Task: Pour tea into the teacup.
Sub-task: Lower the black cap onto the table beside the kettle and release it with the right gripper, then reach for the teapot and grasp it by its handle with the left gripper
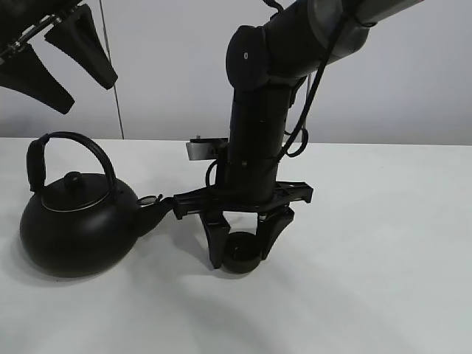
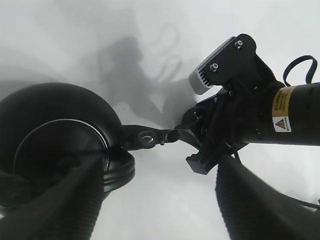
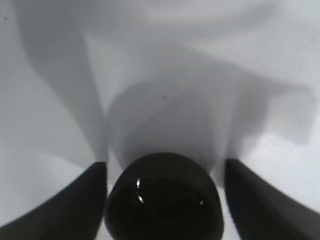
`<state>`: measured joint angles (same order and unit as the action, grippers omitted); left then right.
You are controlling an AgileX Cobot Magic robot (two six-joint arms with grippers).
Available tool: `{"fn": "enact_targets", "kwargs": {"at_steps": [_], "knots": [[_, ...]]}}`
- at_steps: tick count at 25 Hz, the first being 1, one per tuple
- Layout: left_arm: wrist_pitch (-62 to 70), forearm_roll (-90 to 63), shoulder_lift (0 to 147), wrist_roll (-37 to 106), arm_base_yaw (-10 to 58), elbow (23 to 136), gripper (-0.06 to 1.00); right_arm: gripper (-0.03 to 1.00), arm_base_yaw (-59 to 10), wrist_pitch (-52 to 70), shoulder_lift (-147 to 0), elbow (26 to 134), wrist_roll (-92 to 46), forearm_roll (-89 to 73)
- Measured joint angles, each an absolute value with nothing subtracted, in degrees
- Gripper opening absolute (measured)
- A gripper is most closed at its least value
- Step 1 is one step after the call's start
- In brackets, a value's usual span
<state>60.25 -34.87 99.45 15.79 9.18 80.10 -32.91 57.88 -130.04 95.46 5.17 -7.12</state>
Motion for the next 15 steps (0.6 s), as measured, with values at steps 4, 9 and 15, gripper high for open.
{"fn": "enact_targets", "kwargs": {"at_steps": [4,9,15], "knots": [[60.25,-34.87,99.45,15.79,9.18,80.10,0.47,0.54,-32.91,57.88,-130.04,95.54,4.74,-7.55],[60.18,-34.87,99.45,15.79,9.18,80.10,0.47,0.56,-32.91,59.06,-129.94,97.28,4.74,-7.49],[60.18,-34.87,99.45,15.79,9.18,80.10,0.47,0.56,-32.91,61.93,-126.28,98.07,4.67,-5.36]]}}
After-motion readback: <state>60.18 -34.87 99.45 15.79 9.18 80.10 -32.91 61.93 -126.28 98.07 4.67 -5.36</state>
